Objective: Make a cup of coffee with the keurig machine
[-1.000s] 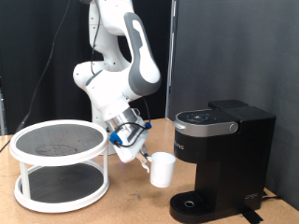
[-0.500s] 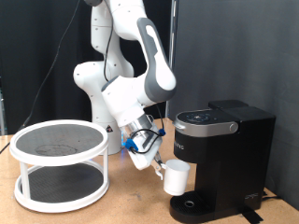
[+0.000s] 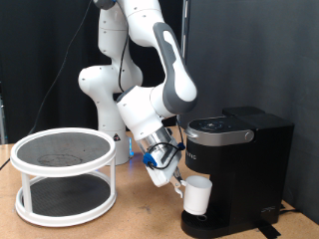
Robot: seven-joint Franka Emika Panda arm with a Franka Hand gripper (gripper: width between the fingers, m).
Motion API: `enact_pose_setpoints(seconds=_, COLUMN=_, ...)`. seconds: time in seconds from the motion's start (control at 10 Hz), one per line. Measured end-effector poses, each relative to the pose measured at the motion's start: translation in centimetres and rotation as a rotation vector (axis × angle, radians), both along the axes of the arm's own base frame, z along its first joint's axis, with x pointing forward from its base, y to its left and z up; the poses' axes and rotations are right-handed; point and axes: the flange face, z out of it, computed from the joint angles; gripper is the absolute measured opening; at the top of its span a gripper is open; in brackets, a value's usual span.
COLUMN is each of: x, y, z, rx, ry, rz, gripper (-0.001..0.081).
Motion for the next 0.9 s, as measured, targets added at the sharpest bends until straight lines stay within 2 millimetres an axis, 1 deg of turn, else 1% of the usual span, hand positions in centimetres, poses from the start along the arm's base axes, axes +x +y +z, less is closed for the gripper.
enact_pose_setpoints(seconds=0.5, x=0.9, y=0.6, z=-0.7, rx=0.0, ry=-0.013, rz=0.0, gripper=0.0)
enact_pose_setpoints(seconds=0.9, x=0.8, y=1.1, z=-1.5, rx=-0.001, ry=0.0, rz=0.013, gripper=0.0)
